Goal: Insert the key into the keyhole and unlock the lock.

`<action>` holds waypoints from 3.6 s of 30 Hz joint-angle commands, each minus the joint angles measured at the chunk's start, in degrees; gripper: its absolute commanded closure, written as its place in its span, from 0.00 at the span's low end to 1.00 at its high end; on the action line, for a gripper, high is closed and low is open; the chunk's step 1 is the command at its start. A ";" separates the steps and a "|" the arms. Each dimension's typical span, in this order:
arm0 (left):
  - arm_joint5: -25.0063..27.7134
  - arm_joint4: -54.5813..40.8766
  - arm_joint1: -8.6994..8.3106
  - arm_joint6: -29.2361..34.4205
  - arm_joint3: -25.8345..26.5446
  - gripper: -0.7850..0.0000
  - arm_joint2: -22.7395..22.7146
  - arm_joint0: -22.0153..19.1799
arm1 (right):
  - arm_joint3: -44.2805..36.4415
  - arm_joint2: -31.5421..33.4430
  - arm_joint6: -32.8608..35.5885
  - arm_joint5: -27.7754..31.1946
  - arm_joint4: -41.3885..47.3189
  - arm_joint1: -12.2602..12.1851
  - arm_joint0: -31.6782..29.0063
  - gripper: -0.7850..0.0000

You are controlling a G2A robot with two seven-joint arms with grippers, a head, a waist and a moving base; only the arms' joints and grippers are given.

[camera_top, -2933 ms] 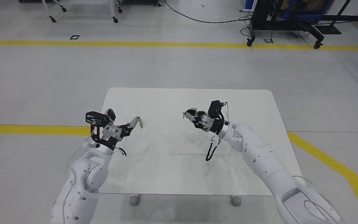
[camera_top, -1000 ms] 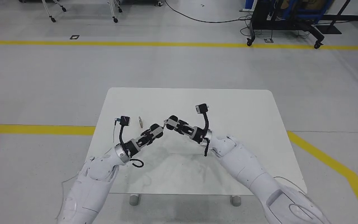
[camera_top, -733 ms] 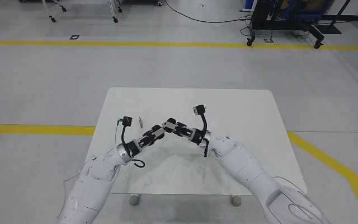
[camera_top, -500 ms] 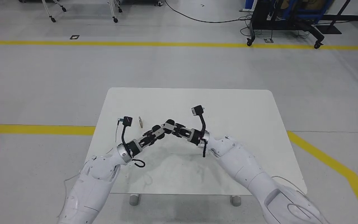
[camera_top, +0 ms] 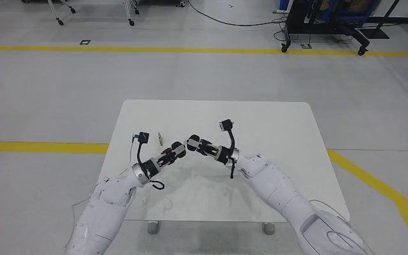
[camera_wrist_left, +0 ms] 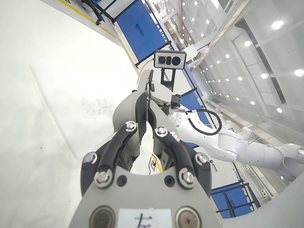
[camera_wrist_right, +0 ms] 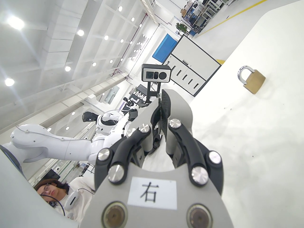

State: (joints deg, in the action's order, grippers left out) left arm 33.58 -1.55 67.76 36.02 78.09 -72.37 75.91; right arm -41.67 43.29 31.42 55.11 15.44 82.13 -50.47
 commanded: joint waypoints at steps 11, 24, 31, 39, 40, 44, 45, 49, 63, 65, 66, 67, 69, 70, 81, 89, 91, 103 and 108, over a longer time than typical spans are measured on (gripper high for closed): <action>0.73 -2.29 -0.55 1.95 1.13 1.00 -1.48 0.16 | 0.52 1.21 -1.06 0.69 -0.57 -0.22 0.16 0.00; -2.73 4.77 -0.81 -2.21 1.75 1.00 -2.44 0.33 | -0.01 1.32 -1.50 -0.17 -0.63 -0.24 -0.30 0.00; -1.63 -3.26 -1.03 6.80 -0.93 1.00 -1.62 -1.55 | -0.94 5.35 19.86 -6.66 15.94 -2.49 -0.93 0.00; 0.13 -19.06 -1.31 30.05 -5.00 1.00 2.02 -5.96 | -0.63 9.88 35.61 -17.86 23.46 -4.99 -0.54 0.32; 0.26 -19.79 -1.32 32.28 -5.54 1.00 2.62 -6.38 | -1.09 9.85 36.91 -19.17 23.97 -5.05 -0.80 0.53; -1.16 -23.45 -1.32 35.83 -7.39 1.00 4.15 -7.55 | -0.92 8.89 39.48 -22.03 23.08 -4.88 -0.76 0.69; -1.61 -24.08 -1.32 36.28 -7.80 1.00 4.50 -7.78 | -0.80 8.54 40.00 -22.80 23.07 -4.74 -0.67 0.71; -3.25 -24.67 -1.36 37.93 -9.42 1.00 6.28 -8.80 | -0.18 7.77 42.08 -25.03 24.06 -4.23 -0.32 0.69; -3.68 -27.92 -1.05 38.35 -13.43 1.00 9.63 -10.99 | -0.26 7.50 48.03 -30.29 24.49 -4.19 0.15 0.60; -3.91 -29.01 -1.07 38.59 -13.54 1.00 9.71 -11.08 | 0.34 7.36 47.51 -29.76 23.42 -4.16 0.45 0.53; -4.01 -29.20 -1.11 38.68 -13.57 1.00 9.75 -11.15 | 0.68 7.27 47.04 -29.41 22.85 -4.12 0.58 0.52; -4.02 -29.20 -1.16 38.69 -13.58 1.00 9.80 -11.21 | 0.86 7.16 46.72 -29.26 22.44 -4.07 0.69 0.51; -3.73 -28.35 -1.31 38.40 -13.69 1.00 9.83 -11.35 | 1.00 7.05 46.51 -29.10 22.14 -3.95 0.82 0.52; -3.40 -28.09 -1.35 38.08 -13.81 1.00 9.85 -11.30 | 0.97 6.95 46.68 -28.98 21.89 -3.91 0.88 0.55; -3.02 -27.58 -1.57 37.70 -14.15 1.00 10.94 -11.67 | -1.92 5.97 46.18 -28.89 18.05 -3.83 0.65 0.71; -2.60 -27.30 -1.83 37.27 -14.46 1.00 11.12 -11.92 | -2.53 6.45 45.57 -28.86 17.44 -4.01 0.21 0.72; -2.56 -27.38 -1.89 37.24 -14.43 1.00 11.20 -11.92 | -2.53 6.54 45.26 -28.81 17.00 -4.06 0.20 0.77; -2.45 -27.46 -2.16 37.12 -14.45 1.00 11.87 -12.08 | -3.05 7.03 44.46 -28.91 15.95 -4.27 -0.17 1.00; -2.32 -27.75 -2.24 36.99 -14.81 1.00 11.98 -12.35 | -3.23 7.33 44.71 -29.05 16.37 -4.31 -0.30 1.00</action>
State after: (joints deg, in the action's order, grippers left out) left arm 31.19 -29.22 65.53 73.09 63.35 -60.39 63.61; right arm -44.85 50.56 76.05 26.07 31.70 77.82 -50.73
